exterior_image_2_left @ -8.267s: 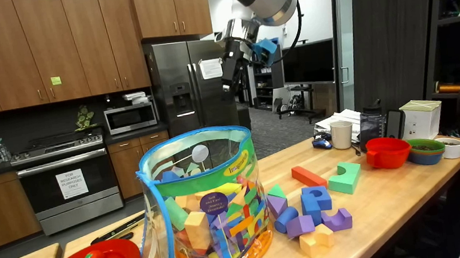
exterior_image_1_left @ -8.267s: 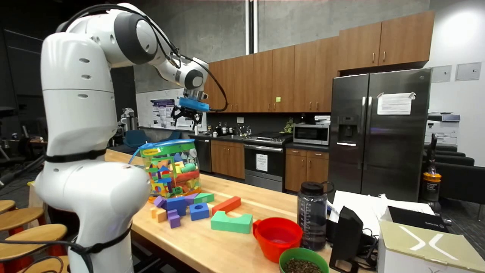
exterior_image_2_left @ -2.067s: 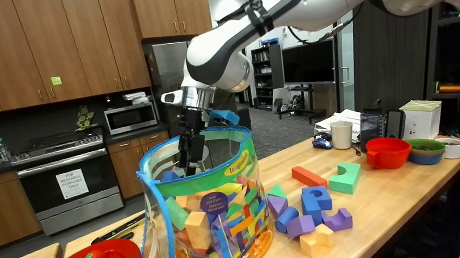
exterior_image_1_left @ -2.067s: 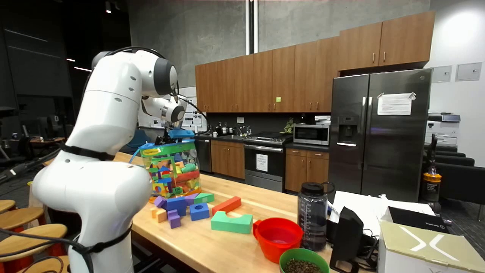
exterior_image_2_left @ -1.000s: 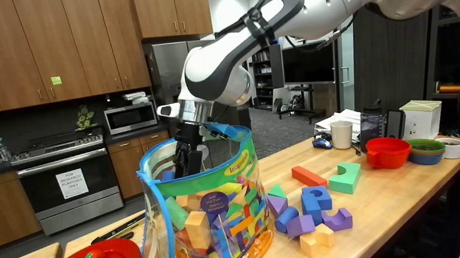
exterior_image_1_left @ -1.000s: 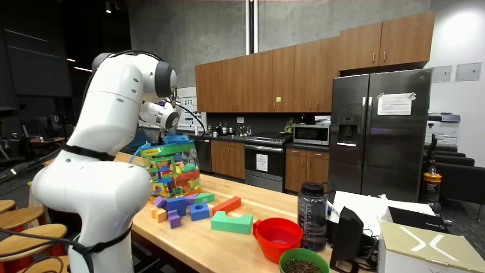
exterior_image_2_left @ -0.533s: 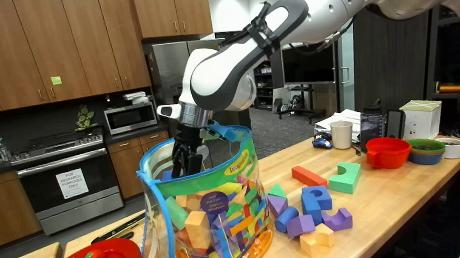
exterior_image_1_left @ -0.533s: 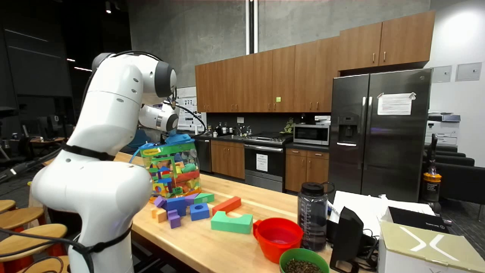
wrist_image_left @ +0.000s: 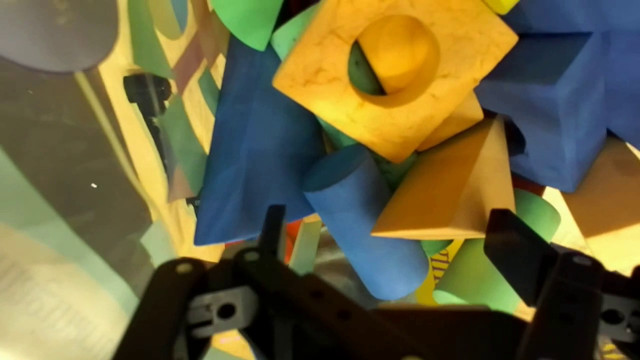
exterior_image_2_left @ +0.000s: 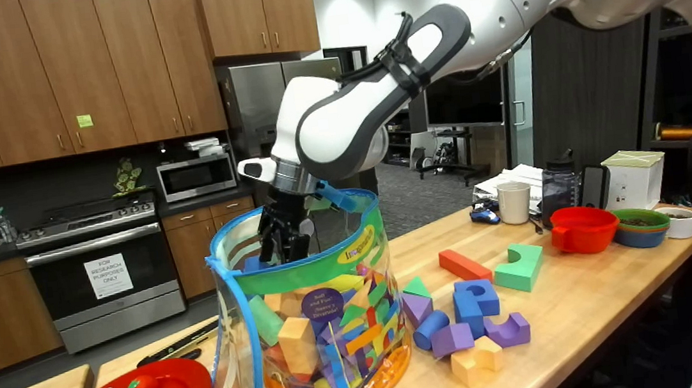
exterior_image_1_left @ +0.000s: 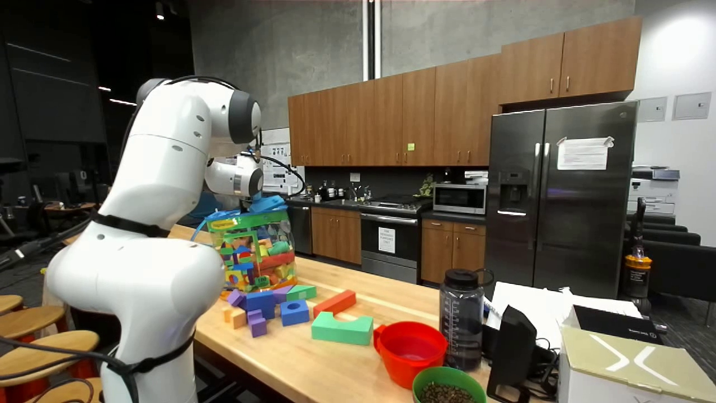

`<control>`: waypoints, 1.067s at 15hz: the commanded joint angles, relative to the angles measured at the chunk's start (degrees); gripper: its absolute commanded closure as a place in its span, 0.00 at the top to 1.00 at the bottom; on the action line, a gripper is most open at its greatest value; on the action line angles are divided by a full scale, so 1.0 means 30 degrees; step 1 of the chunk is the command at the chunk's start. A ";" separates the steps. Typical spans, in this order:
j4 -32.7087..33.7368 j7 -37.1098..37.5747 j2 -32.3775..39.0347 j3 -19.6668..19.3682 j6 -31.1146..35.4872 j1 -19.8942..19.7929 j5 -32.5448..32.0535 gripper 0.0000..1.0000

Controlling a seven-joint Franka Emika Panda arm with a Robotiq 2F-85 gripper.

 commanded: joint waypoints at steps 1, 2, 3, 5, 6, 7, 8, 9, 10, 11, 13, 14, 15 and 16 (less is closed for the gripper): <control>-0.0545 0.0688 -0.0731 -0.0241 -0.1253 0.0084 -0.0498 1.00; -0.0539 0.0752 -0.0737 -0.0171 -0.1702 0.0038 -0.0341 1.00; -0.0483 0.0749 -0.0716 -0.0089 -0.2123 -0.0009 -0.0151 1.00; -0.0453 0.0791 -0.0677 -0.0001 -0.2702 -0.0046 0.0112 1.00; -0.0431 0.0825 -0.0638 0.0049 -0.2846 -0.0062 0.0266 1.00; -0.0415 0.0869 -0.0594 0.0113 -0.2917 -0.0092 0.0455 1.00; -0.0365 0.0893 -0.0506 0.0200 -0.2861 -0.0126 0.0716 1.00; -0.0322 0.0851 -0.0415 0.0319 -0.2635 -0.0185 0.1120 1.00; -0.0289 0.0811 -0.0315 0.0395 -0.2173 -0.0202 0.1455 1.00; -0.0261 0.0792 -0.0261 0.0453 -0.1865 -0.0204 0.1786 1.00; -0.0252 0.0792 -0.0170 0.0507 -0.1176 -0.0153 0.2160 1.00; -0.0261 0.0773 -0.0124 0.0544 -0.0860 -0.0140 0.2288 1.00; -0.0279 0.0755 -0.0094 0.0576 -0.0606 -0.0133 0.2339 1.00; -0.0329 0.0726 -0.0078 0.0627 -0.0375 -0.0148 0.2423 1.00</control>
